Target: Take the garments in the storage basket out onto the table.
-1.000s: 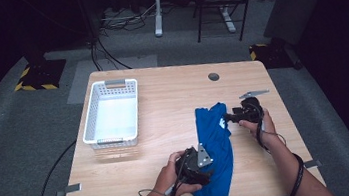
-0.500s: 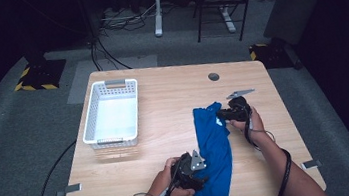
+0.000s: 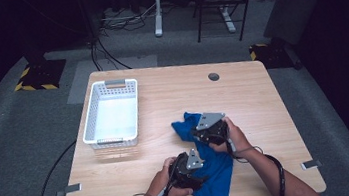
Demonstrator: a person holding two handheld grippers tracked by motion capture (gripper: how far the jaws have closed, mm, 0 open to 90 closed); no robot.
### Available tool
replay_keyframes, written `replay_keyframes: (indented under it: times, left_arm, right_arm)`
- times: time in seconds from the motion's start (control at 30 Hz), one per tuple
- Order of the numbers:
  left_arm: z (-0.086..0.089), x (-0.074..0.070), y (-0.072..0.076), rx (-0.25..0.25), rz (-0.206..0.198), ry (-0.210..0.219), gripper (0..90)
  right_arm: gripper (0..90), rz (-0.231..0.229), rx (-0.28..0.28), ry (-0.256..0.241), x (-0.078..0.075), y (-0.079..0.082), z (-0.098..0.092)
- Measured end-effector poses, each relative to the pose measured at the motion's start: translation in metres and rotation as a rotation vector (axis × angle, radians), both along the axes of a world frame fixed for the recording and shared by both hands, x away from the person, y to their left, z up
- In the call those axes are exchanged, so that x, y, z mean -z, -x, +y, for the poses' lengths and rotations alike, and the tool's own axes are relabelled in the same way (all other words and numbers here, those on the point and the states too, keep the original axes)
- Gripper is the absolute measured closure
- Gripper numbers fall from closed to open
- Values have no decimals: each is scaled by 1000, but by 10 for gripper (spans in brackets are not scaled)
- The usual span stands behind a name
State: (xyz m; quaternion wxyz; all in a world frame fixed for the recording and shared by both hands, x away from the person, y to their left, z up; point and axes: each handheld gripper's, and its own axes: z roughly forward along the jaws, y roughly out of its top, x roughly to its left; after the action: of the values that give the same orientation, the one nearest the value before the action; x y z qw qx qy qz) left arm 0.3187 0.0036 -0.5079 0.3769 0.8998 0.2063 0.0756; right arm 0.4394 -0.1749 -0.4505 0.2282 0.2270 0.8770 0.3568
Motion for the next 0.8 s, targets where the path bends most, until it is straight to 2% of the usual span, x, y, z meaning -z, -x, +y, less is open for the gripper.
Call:
replay_keyframes:
  times: [0.07,0.1,0.2,0.33,0.4,0.47,0.57,0.7,0.8]
  left_arm:
    - [1,1,1,0,2,7,365]
    - [1,1,1,1,2,7,365]
    - [2,1,1,3,-1,7,365]
    - [2,2,1,-3,-4,17,365]
    - [2,2,1,-2,-6,15,365]
    - [2,2,2,-9,-4,18,365]
    - [2,2,2,-13,-6,20,365]
    - [2,2,3,-12,-5,19,365]
    - [3,3,3,-12,-8,27,365]
  right_arm:
    - [835,0,0,0,0,0,0]
    - [781,40,-198,81,14,38,32]
    - [693,88,-224,97,26,44,32]
    - [588,132,-216,59,29,43,20]
    - [552,129,-201,38,23,41,15]
    - [526,141,-191,-8,15,36,10]
    - [499,122,-171,1,7,26,8]
    - [494,152,-167,-31,4,18,12]
    - [473,171,-195,16,12,18,23]
